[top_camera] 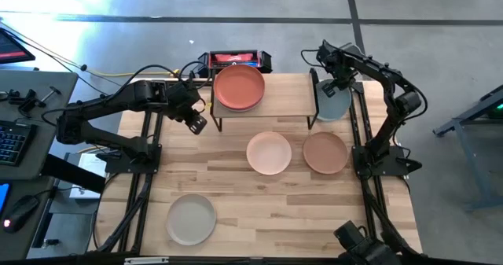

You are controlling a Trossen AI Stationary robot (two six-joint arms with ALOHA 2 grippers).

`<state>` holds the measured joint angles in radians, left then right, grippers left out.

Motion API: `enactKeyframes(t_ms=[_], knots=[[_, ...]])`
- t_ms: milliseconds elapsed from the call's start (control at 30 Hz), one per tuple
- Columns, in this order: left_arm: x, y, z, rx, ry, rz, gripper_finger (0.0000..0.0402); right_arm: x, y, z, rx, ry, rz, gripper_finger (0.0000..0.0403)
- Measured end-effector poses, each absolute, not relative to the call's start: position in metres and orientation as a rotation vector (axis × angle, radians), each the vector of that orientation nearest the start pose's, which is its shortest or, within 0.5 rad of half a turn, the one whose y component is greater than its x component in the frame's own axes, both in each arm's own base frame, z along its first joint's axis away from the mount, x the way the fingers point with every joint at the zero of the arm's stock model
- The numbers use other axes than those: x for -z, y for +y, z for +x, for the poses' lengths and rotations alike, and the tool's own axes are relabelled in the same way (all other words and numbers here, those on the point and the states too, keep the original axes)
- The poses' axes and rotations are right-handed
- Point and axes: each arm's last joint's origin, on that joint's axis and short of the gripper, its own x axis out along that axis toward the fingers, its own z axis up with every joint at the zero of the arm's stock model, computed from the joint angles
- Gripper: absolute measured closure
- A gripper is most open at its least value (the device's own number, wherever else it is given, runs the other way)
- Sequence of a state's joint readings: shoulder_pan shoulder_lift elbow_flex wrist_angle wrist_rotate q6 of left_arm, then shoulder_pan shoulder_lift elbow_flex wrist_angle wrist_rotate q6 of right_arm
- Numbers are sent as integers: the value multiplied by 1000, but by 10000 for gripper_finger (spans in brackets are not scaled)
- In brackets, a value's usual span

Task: Place and stack plates onto a shelf
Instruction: Put the light blue plate on the shelf

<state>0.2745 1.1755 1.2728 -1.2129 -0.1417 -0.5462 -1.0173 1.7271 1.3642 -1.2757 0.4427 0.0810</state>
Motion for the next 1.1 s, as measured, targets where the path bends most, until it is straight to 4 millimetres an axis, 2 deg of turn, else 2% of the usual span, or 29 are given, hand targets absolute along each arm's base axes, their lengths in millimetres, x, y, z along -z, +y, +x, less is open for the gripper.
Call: enactKeyframes(t_ms=[267, 567, 800, 1100], knots=[[-344, 58, 190, -676, 991, -550, 314, -264, -258, 151, 1204, 1711, 571, 403], [-344, 58, 190, -660, 998, -521, 314, -283, -249, 158, 1191, 1745, 570, 403], [-344, 58, 190, -660, 998, -519, 314, -303, -244, 163, 1219, 1652, 548, 403], [-344, 58, 191, -659, 994, -519, 314, -329, -233, 155, 1313, 1525, 537, 403]])
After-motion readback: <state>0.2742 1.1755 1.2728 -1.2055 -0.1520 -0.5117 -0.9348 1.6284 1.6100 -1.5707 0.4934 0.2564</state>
